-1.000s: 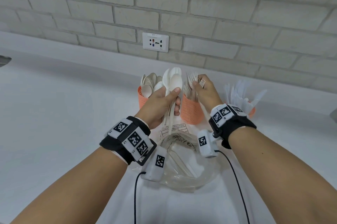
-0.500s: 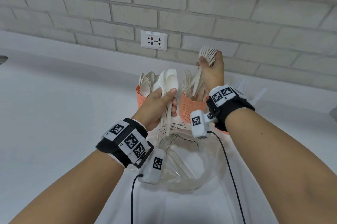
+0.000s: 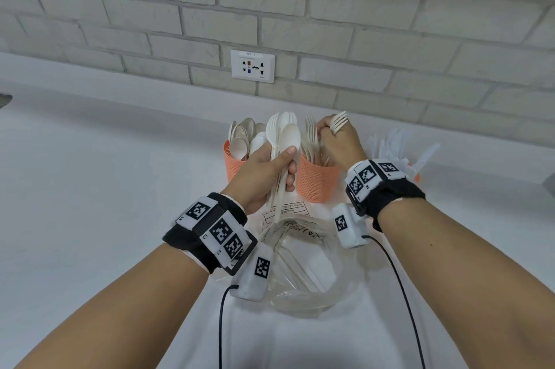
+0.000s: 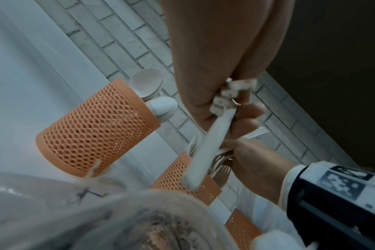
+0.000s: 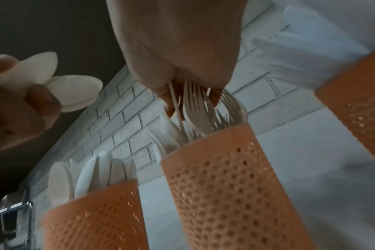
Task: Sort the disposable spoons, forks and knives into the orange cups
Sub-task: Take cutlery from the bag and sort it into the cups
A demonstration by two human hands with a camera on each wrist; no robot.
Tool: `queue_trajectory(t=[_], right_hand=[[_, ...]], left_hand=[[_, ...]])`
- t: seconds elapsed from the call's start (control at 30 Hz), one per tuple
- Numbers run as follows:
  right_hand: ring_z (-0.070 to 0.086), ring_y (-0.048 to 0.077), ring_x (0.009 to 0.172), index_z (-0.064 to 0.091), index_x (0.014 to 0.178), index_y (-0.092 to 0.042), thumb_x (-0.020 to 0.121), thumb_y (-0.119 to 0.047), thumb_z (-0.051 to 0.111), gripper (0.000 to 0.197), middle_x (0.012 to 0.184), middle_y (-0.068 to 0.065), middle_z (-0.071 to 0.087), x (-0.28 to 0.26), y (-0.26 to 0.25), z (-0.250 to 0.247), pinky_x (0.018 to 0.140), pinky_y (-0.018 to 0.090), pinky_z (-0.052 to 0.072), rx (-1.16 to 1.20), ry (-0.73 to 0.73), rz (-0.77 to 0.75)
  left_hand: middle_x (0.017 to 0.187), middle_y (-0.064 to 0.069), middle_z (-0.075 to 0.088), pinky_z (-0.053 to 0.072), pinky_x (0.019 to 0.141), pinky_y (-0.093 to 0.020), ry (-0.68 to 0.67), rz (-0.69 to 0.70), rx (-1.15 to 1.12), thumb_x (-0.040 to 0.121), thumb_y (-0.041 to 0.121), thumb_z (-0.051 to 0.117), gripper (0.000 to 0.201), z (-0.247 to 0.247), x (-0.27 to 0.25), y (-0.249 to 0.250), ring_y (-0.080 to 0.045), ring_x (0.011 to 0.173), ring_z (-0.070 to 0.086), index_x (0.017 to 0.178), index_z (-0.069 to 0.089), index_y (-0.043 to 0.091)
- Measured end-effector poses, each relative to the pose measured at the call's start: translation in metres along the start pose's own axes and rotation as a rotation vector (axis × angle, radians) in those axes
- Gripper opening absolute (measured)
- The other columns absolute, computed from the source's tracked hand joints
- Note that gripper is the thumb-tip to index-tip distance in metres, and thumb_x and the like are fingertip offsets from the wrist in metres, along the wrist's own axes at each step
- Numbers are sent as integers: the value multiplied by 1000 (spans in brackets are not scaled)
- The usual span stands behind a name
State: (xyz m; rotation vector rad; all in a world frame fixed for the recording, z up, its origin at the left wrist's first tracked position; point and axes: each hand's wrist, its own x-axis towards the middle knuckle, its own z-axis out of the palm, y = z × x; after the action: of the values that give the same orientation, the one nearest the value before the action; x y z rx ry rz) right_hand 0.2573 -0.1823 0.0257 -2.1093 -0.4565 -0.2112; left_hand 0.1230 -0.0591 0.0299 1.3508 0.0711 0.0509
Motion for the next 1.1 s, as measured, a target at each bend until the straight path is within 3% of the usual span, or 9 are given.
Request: queue_trajectory(t=[0.17, 0.27, 0.4, 0.53, 0.63, 0.83, 0.93, 1.03, 1.1], right_hand=[[60, 22, 80, 63, 92, -4, 81, -41, 59, 39, 85, 8, 62, 15, -7, -12, 76, 30, 49, -40, 171, 39], [55, 17, 57, 65, 82, 8, 90, -34, 57, 44, 63, 3, 60, 15, -12, -21, 61, 25, 40, -60, 184, -17], [54, 29, 60, 55, 73, 8, 88, -34, 60, 45, 66, 16, 59, 8, -15, -20, 62, 38, 46, -127, 77, -82], [53, 21, 58, 51, 105, -8, 91, -27, 55, 24, 60, 4, 51, -2, -13, -18, 60, 33, 45, -119, 90, -111], [61, 32, 67, 55, 99, -9, 93, -12, 47, 11, 73, 17, 64, -3, -7, -17, 65, 38, 50, -194, 72, -144], [49, 28, 106, 69, 96, -4, 90, 0, 47, 23, 102, 14, 59, -12, -2, -12, 78, 29, 38, -516, -61, -198], [56, 18, 87, 68, 92, 0, 92, -5, 48, 21, 92, 12, 61, -12, -33, -23, 75, 23, 39, -215, 125, -266], [43, -1, 50, 68, 81, 4, 91, -23, 57, 31, 62, 1, 53, -26, -70, -27, 54, 15, 35, 29, 17, -254], [44, 0, 52, 67, 77, 0, 82, -31, 69, 31, 60, -3, 51, -36, -82, -21, 54, 14, 38, 17, -84, -179]], left_hand=[[62, 0, 50, 45, 51, -25, -30, 11, -2, 98, 19, 45, 12, 1, -2, 3, -10, 47, 46, 89, 44, 12], [61, 0, 50, 45, 51, -25, -18, 3, -17, 98, 19, 46, 11, 0, -2, 3, -10, 47, 46, 90, 44, 12], [62, -1, 49, 43, 50, -25, -14, -1, -23, 98, 19, 46, 10, 0, -3, 1, -10, 46, 44, 90, 45, 13], [63, 0, 48, 41, 48, -22, -21, -7, -26, 98, 18, 46, 6, 1, -3, 1, -10, 47, 41, 92, 47, 14], [67, -1, 47, 41, 48, -22, -21, -17, -28, 98, 15, 46, 5, 1, -3, 1, -10, 50, 40, 93, 45, 15], [70, -1, 47, 39, 50, -22, -33, 9, 17, 98, 11, 44, 8, 5, -3, 0, -9, 50, 41, 100, 44, 19], [72, -1, 48, 40, 50, -22, 13, 17, 92, 97, 12, 47, 15, 4, -1, -2, -9, 53, 41, 110, 41, 15], [74, -1, 47, 40, 53, -25, 60, 65, 200, 96, 11, 49, 36, 8, 1, -5, -11, 56, 40, 130, 37, 15], [79, -4, 51, 45, 59, -31, 74, 120, 270, 95, 10, 50, 48, 13, 1, -4, -14, 59, 48, 138, 31, 18]])
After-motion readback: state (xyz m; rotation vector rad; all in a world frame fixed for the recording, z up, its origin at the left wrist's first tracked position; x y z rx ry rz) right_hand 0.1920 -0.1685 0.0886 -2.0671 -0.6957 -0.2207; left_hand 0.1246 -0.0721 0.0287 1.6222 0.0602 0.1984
